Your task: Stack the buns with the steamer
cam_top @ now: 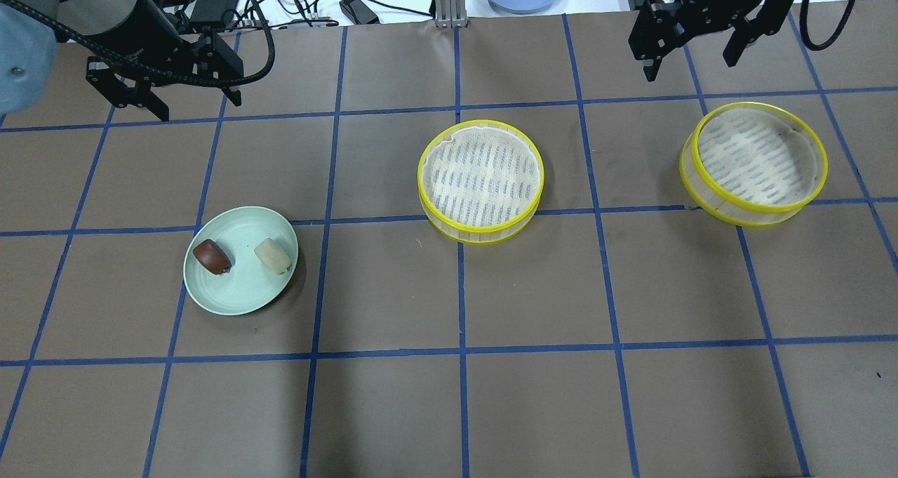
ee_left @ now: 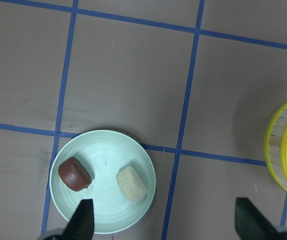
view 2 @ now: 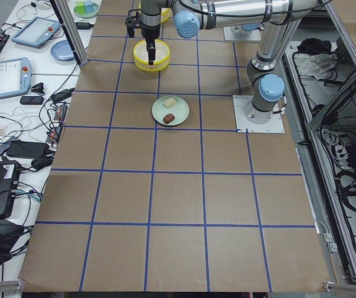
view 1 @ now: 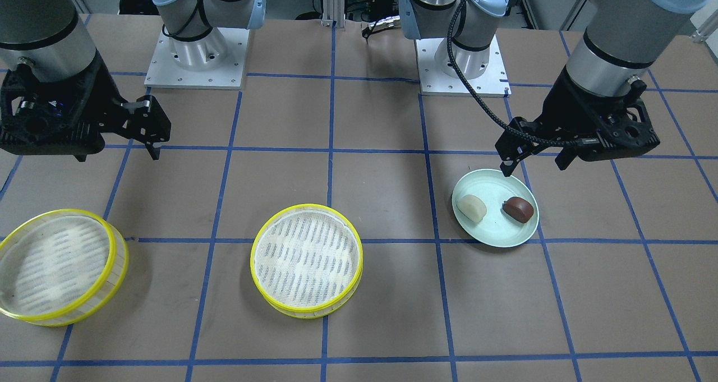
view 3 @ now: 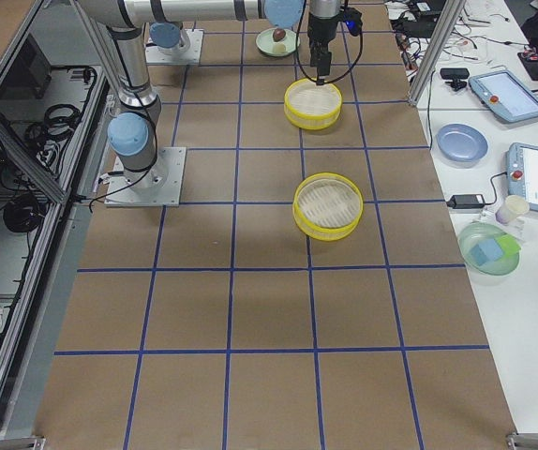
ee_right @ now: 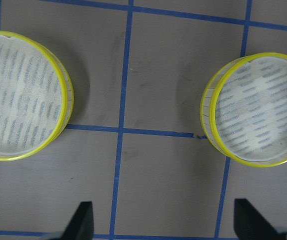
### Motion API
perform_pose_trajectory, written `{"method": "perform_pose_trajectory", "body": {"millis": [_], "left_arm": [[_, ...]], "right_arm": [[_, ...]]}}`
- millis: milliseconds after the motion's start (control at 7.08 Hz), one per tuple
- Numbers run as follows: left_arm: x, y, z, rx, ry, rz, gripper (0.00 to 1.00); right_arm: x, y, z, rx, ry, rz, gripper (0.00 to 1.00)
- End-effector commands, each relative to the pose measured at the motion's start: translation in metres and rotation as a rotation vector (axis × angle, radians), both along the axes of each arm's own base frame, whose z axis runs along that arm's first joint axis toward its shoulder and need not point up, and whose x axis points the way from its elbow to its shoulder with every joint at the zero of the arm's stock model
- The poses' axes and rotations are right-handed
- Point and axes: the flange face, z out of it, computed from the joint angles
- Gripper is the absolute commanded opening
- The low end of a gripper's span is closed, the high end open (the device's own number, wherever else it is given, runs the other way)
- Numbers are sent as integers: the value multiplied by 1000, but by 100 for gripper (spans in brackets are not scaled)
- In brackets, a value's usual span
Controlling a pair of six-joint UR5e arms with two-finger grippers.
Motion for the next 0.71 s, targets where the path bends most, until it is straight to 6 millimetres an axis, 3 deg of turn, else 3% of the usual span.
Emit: {"method": "perform_pose_trajectory", "body": {"millis": [0,424,565], "left_arm": [[0,4,-1,8,2,-1,100],[16,0,-13,32,1,27,100],[25,-6,-35,74,5,20,100]], "right_arm": [[-1,0,3,-14,0,-2,100],[-8,-8,1,-44,5,59,100],[-38,-15,1,-52,8,62,100]]}}
